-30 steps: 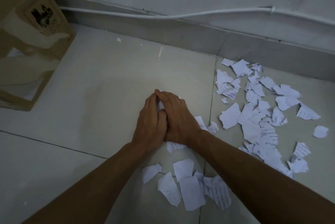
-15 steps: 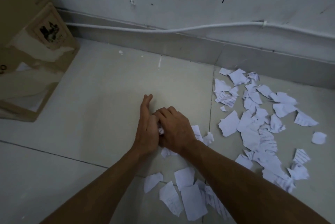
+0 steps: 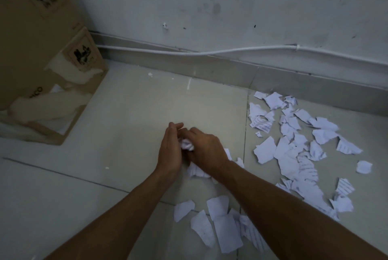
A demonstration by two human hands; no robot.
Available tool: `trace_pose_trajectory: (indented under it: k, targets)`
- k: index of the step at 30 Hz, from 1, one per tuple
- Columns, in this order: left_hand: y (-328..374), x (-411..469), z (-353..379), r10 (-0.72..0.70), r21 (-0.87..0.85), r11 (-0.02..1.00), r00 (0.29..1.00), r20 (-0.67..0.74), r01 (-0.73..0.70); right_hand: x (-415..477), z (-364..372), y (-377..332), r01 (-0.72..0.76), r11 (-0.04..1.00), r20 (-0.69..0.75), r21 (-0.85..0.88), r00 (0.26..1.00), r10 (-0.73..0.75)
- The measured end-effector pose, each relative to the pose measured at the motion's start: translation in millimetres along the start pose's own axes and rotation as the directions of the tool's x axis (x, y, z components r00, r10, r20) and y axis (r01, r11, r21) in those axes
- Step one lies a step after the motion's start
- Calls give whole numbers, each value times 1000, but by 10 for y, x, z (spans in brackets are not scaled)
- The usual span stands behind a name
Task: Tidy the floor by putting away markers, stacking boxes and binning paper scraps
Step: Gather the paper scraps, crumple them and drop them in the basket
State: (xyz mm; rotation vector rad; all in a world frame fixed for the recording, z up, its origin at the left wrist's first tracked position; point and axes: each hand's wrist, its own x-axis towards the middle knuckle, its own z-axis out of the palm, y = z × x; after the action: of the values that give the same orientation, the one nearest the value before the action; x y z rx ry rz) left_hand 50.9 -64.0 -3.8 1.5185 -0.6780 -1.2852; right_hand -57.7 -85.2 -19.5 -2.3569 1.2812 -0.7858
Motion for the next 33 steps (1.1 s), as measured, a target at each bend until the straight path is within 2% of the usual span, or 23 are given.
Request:
trace_pose_trajectory:
  k: [5,8,11,14,17,20,22,26,31,33]
  targets:
    - [343,-169,-137,-105,5,995,994,25,105,241,-170,-185,-31,997,-195,70,980,44]
    - [572,-255,-213,-197,-105,974,980,39,200,415,-233,-445,1,998,-260,57,965,14]
    - [756,-357,-370,-382,-291,858,905,188,423,614,-264,-843,30,990,-369,136,929,23]
    - [933,-500,-531,-389,-403,784,879,275,472,811,-289,-1203,71,965,-438,251,898,48]
    - [1153,-612,-766,-319,-483,777,914,250,403,956,-282,-1549,119,934,-439,336,897,43]
    - [1360,-686,-1066,-231,-613,707,934,271,353,1054,-227,-1899,172,901,-441,399,897,25]
    - [1492,-773,-1275,-168,-653,697,952,255,298,1094,-158,-2137,191,880,-423,435,906,13]
    - [1674,-986,-1792,-12,-672,740,1000,-9,3,1115,8,-2737,284,810,-385,513,919,-78]
    - [1834,-1366,-2474,65,-708,683,980,-186,-180,1035,223,-3522,361,682,-337,636,925,-175]
    - [1888,-1524,-2706,78,-679,694,963,-257,-238,995,333,-3767,363,647,-307,670,930,-203]
